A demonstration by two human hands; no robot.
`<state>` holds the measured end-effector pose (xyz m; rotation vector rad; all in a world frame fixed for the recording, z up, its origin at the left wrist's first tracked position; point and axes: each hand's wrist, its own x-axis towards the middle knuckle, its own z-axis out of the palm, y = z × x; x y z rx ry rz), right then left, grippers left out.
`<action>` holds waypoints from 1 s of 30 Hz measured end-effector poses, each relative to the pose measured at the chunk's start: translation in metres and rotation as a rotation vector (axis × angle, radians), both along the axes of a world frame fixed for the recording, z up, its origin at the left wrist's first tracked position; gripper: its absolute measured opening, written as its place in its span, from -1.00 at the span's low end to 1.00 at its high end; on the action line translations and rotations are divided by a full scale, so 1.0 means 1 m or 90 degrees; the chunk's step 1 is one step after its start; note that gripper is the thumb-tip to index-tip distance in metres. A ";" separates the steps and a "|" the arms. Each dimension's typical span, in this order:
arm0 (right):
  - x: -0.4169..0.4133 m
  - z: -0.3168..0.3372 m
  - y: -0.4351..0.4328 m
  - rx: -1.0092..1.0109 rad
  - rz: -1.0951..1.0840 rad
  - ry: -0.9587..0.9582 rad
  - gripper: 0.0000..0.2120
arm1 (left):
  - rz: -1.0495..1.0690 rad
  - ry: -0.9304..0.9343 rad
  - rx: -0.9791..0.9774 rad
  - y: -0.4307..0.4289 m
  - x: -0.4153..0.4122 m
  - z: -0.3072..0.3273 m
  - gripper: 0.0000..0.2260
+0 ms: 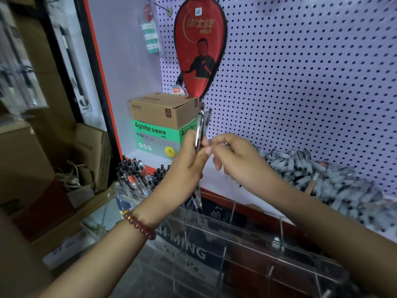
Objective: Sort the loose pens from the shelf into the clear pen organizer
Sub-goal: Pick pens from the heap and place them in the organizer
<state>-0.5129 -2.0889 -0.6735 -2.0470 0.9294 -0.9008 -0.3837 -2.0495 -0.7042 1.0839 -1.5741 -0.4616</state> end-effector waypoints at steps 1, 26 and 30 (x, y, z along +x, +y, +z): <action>0.000 0.000 -0.001 0.041 0.016 -0.041 -0.78 | -0.021 -0.027 0.013 0.002 -0.001 0.001 -0.94; -0.011 -0.004 -0.014 0.051 -0.037 -0.126 -0.78 | -0.060 -0.154 0.050 0.009 -0.005 -0.013 -0.56; -0.016 -0.001 -0.024 -0.049 -0.082 -0.156 -0.72 | -0.053 -0.156 0.035 0.009 0.006 -0.010 -0.52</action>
